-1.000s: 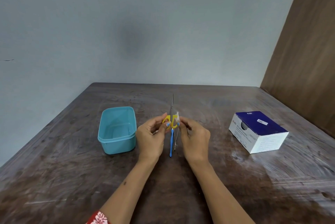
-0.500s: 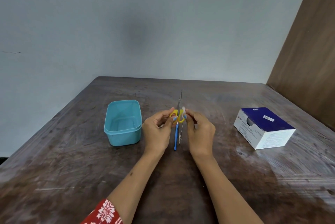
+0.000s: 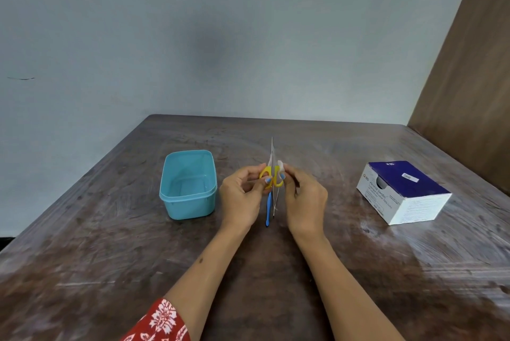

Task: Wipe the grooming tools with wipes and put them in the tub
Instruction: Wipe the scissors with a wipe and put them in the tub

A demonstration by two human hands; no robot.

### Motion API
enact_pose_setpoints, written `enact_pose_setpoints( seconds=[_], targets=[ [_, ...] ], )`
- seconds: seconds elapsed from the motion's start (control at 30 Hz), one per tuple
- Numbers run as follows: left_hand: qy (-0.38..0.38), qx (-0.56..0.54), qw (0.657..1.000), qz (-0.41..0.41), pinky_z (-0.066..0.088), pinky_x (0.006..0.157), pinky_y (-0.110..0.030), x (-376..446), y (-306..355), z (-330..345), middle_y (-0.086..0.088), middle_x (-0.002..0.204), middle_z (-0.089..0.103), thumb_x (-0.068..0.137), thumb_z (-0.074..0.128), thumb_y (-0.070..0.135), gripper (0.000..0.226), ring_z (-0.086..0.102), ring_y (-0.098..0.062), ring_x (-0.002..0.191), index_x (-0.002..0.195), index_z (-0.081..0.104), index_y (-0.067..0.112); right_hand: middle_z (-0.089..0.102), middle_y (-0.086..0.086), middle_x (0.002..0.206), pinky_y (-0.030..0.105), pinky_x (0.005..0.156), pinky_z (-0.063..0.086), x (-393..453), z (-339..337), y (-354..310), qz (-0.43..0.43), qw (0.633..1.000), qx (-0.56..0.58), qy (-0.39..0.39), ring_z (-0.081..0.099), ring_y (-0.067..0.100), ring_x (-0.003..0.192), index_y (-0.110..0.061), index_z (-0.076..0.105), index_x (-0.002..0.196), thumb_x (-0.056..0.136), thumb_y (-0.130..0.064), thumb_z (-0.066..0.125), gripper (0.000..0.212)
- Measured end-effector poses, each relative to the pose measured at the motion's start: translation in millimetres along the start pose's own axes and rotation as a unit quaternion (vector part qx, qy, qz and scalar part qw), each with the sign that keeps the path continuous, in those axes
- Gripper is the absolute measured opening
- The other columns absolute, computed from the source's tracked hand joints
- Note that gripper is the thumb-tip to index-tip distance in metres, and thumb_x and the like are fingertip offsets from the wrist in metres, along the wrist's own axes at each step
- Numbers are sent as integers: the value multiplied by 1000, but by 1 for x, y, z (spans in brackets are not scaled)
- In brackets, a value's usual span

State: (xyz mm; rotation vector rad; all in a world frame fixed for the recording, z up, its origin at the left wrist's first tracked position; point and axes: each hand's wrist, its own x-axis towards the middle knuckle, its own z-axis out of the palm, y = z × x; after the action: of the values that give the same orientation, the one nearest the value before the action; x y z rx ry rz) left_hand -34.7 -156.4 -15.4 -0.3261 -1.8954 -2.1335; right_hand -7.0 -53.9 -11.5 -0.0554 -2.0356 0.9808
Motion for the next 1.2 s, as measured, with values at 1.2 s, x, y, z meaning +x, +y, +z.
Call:
enact_pose_setpoints(
  seconds=[1.2],
  targets=[
    [-17,-54,998,-13,58,78,-31,-2,0,4,-5,100,71,84,63,2,30,70,-16,93,111,65,14,67,-8,83,1,68,44,2,3,-1,100,987,120,26,64,-2,76,-11,72,98,82,0,67,20]
  ],
)
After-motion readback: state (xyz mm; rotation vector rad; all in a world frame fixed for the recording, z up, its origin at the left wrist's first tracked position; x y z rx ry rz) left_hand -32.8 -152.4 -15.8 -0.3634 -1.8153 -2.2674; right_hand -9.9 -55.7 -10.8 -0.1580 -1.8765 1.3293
